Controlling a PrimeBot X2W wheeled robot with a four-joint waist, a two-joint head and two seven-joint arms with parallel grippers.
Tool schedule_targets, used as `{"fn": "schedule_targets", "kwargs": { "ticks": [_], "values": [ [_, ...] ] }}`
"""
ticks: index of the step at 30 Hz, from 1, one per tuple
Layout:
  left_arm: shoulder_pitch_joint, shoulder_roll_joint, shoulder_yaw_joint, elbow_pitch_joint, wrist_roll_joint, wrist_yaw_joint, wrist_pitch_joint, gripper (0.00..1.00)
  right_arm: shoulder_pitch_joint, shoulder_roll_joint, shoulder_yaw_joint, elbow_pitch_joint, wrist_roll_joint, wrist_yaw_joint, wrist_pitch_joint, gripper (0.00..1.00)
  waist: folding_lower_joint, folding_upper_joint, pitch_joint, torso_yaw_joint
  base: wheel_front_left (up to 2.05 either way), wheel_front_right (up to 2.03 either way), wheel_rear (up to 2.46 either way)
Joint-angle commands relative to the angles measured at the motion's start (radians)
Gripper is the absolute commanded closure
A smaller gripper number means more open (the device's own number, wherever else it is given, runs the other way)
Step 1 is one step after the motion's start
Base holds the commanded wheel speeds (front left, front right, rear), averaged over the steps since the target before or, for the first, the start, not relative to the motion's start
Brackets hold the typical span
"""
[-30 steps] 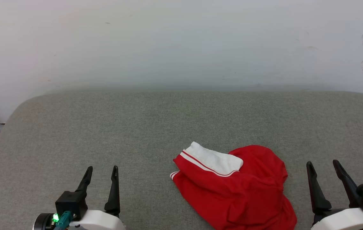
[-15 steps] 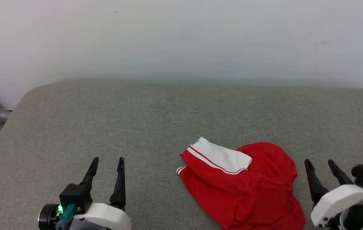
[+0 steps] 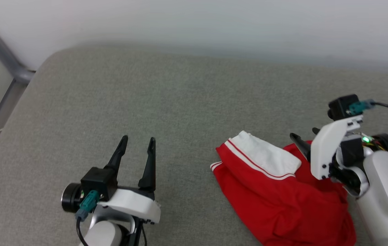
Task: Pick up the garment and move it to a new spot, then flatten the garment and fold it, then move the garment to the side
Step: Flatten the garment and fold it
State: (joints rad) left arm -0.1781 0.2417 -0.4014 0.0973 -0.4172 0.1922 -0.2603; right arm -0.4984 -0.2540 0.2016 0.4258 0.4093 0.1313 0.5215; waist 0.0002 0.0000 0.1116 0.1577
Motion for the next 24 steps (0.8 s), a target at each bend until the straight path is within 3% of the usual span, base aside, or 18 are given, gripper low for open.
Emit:
{"fn": "schedule_targets", "kwargs": {
  "ticks": [1, 9, 16, 17, 18, 19, 24],
  "values": [
    [-0.021, -0.009, 0.002, 0.001, 0.008, -0.007, -0.006, 0.0, -0.039, -0.015, 0.039, 0.024, 0.018, -0.001, 0.016, 0.0, -0.0002, 0.0, 0.049, 0.039, 0.0, 0.0, 0.0],
    [-0.07, -0.064, 0.031, 0.007, 0.04, -0.048, -0.005, 0.0, -0.201, -0.07, 0.325, 0.174, 0.12, -0.001, 0.096, 0.0, -0.0002, 0.0, 0.126, 0.073, 0.0, 0.0, 0.0],
    [-0.073, -0.092, 0.062, 0.023, 0.068, -0.076, -0.005, 0.0, -0.198, -0.087, 0.533, 0.273, 0.262, 0.001, 0.203, 0.02, -0.0002, 0.0, 0.148, 0.081, 0.0, 0.0, 0.0],
    [-0.072, -0.097, 0.067, 0.026, 0.073, -0.079, -0.005, 0.0, -0.192, -0.087, 0.556, 0.28, 0.284, 0.001, 0.215, 0.55, -0.0002, 0.0, 0.148, 0.082, 0.0, 0.0, 0.0],
    [-0.071, -0.101, 0.071, 0.028, 0.076, -0.084, -0.005, 0.0, -0.193, -0.088, 0.58, 0.283, 0.298, 0.001, 0.226, 0.74, -0.0002, 0.0, 0.148, 0.082, 0.0, 0.0, 0.0],
    [-0.07, -0.104, 0.075, 0.03, 0.081, -0.085, -0.005, 0.0, -0.196, -0.09, 0.597, 0.284, 0.315, 0.002, 0.227, 1.0, -0.0002, 0.0, 0.148, 0.083, 0.0, 0.0, 0.0],
    [-0.056, -0.118, 0.095, 0.044, 0.091, -0.098, -0.005, 0.0, -0.281, -0.116, 0.646, 0.263, 0.347, -0.001, 0.149, 1.0, -0.0002, 0.0, 0.137, 0.08, 0.0, 0.0, 0.0]
  ]
}}
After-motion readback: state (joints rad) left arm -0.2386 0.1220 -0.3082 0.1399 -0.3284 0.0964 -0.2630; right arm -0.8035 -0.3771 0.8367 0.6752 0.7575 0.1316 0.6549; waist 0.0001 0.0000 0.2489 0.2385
